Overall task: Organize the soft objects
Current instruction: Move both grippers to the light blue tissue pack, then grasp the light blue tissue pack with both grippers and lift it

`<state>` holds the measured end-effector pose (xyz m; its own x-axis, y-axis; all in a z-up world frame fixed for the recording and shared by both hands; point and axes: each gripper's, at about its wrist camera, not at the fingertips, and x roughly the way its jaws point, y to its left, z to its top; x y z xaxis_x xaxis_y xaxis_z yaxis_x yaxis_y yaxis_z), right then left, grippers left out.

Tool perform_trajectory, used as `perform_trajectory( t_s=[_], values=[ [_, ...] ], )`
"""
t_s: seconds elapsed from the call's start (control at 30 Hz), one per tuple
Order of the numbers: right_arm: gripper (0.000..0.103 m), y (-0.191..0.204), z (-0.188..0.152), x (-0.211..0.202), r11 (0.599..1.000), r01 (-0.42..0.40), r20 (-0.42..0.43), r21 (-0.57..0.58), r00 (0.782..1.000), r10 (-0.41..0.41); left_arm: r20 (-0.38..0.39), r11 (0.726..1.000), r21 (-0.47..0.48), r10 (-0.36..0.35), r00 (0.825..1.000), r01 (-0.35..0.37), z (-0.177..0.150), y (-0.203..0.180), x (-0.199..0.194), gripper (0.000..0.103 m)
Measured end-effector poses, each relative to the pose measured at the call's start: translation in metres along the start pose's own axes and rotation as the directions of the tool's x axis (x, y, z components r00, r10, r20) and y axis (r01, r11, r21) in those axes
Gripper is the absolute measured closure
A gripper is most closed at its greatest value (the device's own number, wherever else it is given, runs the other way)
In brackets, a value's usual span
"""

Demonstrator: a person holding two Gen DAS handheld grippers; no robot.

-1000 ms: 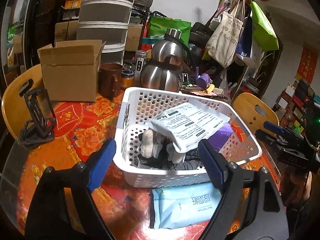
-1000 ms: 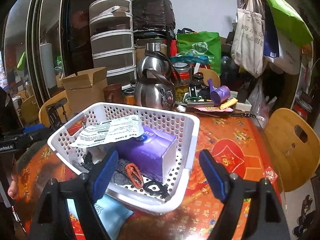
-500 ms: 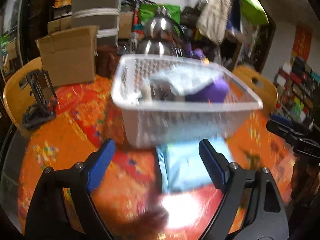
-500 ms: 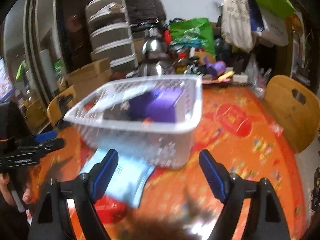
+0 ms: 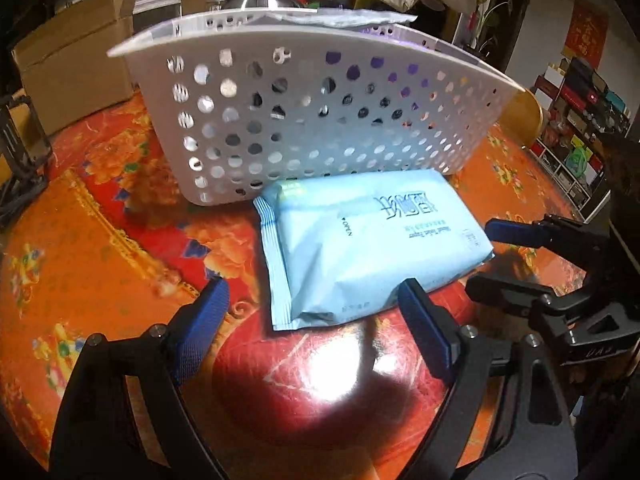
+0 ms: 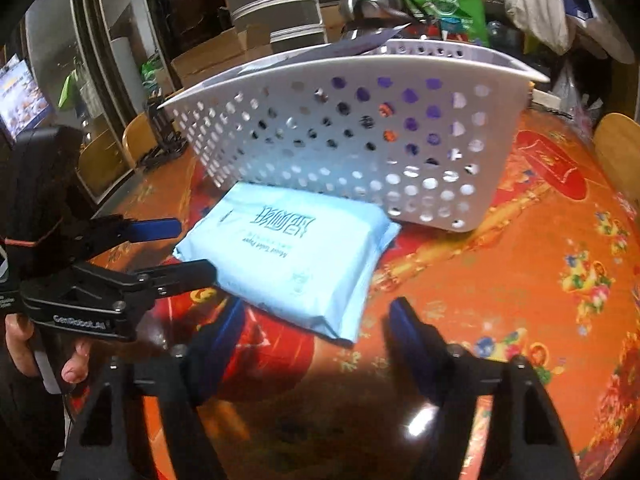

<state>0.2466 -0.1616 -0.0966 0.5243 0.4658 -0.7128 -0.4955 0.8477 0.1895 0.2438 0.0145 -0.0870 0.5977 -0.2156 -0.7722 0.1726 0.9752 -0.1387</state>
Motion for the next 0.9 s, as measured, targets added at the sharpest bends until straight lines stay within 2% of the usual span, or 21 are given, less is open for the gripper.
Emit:
perform_trajectory(
  t_s=[0.27,0.4,0.57,0.63,0.9],
  values=[
    [0.048,0.000,0.005,0.010,1.000,0.000,-0.037,-0.007,0.999,0.000,-0.005,0.999,-0.012,-0.041,0.999,0.041,0.000,0.004,0.012,0.027],
    [0.052,-0.003,0.004,0.010,1.000,0.007,-0.042,0.001,0.999,-0.007,0.003,0.999,-0.008,-0.052,0.999,0.052,0.000,-0.001,0.012,0.044],
    [0.054,0.007,0.003,0.014,0.996,0.068,-0.054,-0.050,0.996,-0.070,0.003,0.998,0.008,-0.061,0.998,0.061,-0.002,-0.010,0.011,0.055],
    [0.058,0.011,0.003,0.015,0.996,0.071,-0.055,-0.060,0.996,-0.075,0.002,0.997,0.015,-0.073,0.997,0.073,-0.002,-0.013,0.011,0.059],
    [0.072,0.011,0.005,0.017,0.998,0.046,-0.047,-0.032,0.998,-0.047,0.006,0.996,0.033,-0.080,0.997,0.079,-0.005,-0.017,0.007,0.063]
  ],
)
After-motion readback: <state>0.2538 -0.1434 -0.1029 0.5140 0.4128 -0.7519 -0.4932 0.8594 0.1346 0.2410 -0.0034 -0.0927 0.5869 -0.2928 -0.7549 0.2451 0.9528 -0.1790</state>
